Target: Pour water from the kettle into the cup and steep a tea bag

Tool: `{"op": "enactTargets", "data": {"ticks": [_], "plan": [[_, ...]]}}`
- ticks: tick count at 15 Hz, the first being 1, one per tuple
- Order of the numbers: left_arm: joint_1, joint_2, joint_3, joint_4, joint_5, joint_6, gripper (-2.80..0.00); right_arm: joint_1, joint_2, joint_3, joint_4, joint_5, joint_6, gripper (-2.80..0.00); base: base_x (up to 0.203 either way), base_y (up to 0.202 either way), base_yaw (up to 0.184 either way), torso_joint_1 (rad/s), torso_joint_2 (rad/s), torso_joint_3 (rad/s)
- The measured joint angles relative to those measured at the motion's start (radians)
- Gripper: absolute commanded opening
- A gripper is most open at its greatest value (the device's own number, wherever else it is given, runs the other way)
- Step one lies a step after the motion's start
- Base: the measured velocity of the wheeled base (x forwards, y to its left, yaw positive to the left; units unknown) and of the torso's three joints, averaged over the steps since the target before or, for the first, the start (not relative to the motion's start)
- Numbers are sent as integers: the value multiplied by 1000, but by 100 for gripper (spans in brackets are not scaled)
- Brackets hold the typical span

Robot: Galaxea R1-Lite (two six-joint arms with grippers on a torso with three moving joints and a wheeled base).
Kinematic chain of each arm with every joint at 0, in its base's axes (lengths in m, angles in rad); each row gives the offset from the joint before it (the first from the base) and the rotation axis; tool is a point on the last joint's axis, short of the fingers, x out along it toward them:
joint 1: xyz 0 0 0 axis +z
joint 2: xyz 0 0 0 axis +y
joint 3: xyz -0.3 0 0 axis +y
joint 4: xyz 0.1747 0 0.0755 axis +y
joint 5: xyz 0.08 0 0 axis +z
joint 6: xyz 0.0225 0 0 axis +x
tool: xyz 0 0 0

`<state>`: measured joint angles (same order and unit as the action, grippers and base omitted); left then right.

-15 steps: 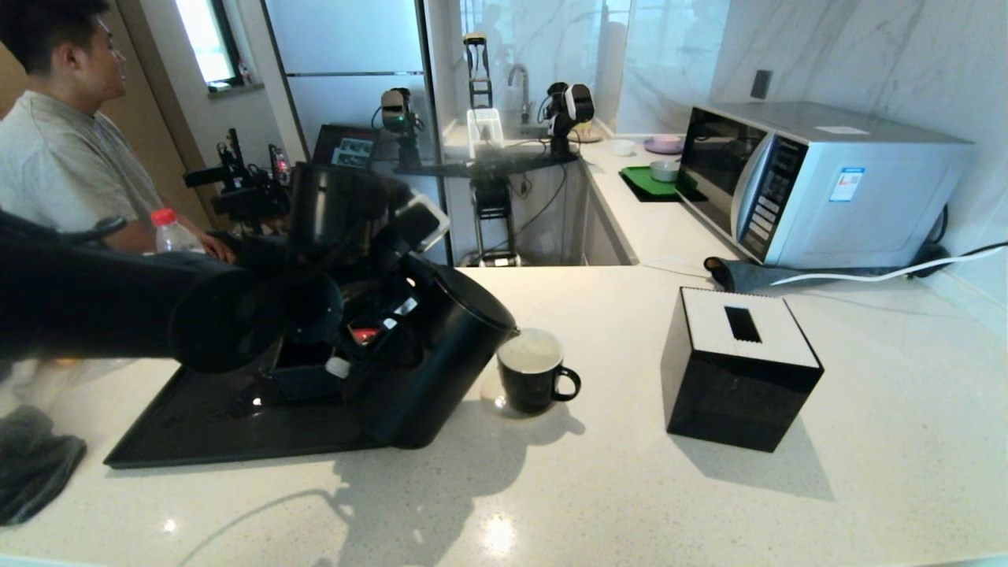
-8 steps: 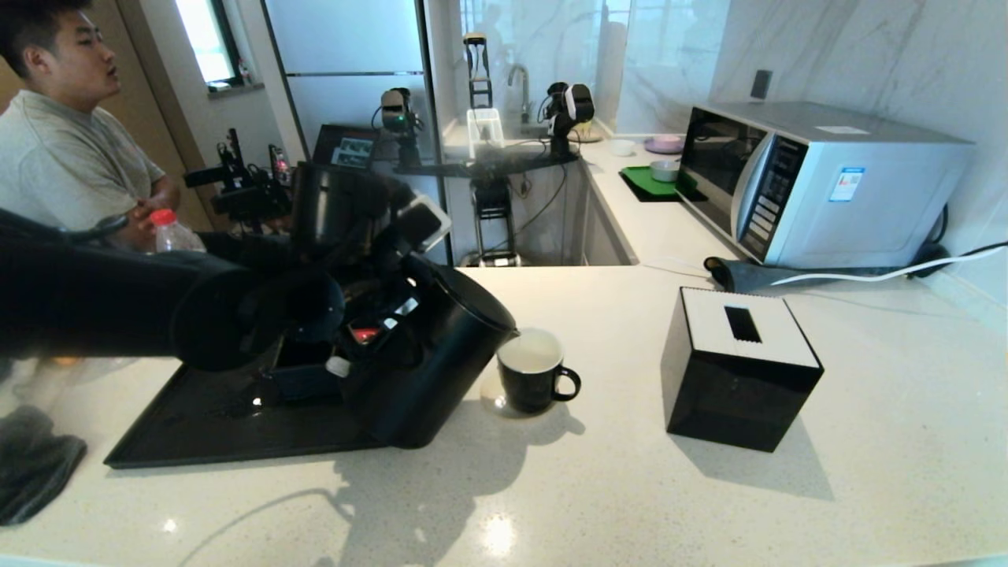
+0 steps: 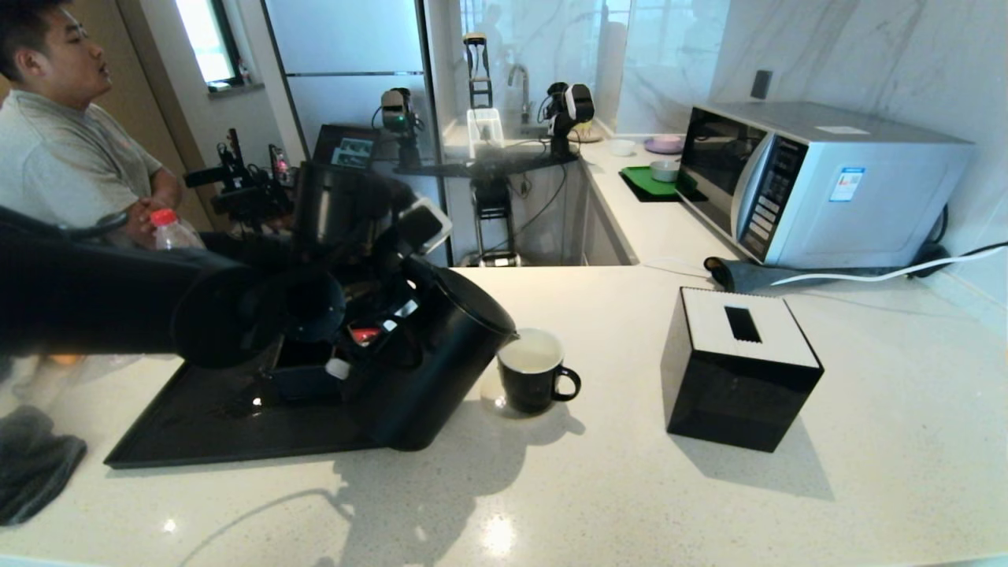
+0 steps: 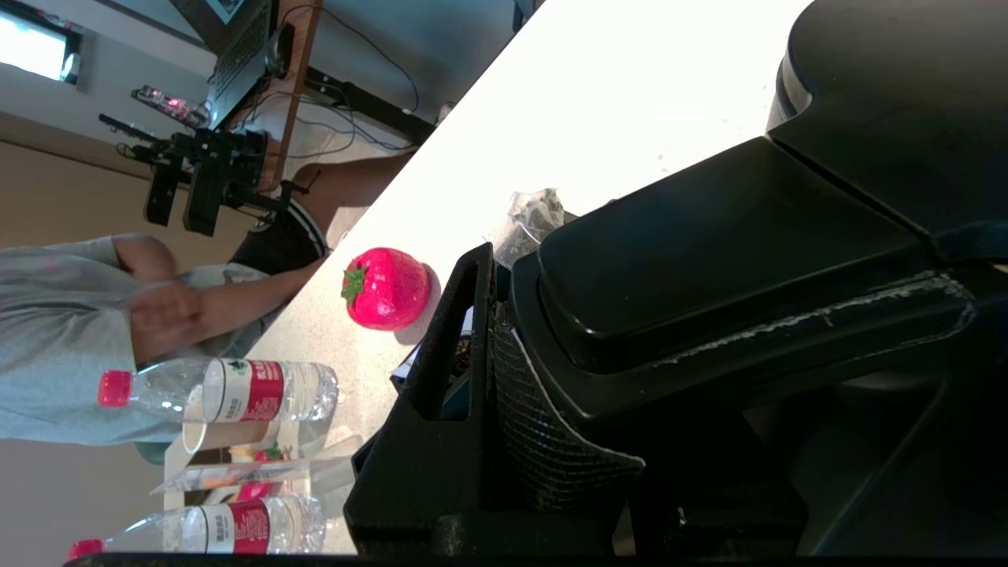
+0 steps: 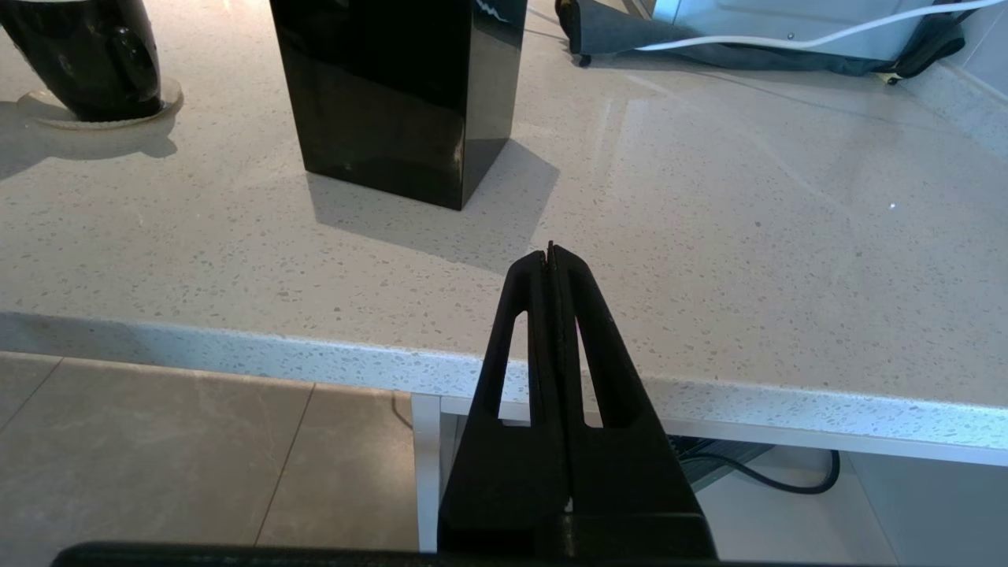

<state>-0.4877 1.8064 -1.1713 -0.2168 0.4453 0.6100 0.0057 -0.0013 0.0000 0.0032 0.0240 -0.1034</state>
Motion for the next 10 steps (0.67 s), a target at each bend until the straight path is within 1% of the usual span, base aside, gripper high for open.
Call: {"op": "enactTargets", "data": {"ticks": [5, 10], "plan": [[0, 0, -2, -2, -1, 13, -280, 0, 0, 0, 0, 0, 0, -280, 0, 0, 0, 0, 0, 0], [-5, 2, -2, -14, -2, 1, -280, 0, 0, 0, 0, 0, 0, -280, 0, 0, 0, 0, 0, 0]]}}
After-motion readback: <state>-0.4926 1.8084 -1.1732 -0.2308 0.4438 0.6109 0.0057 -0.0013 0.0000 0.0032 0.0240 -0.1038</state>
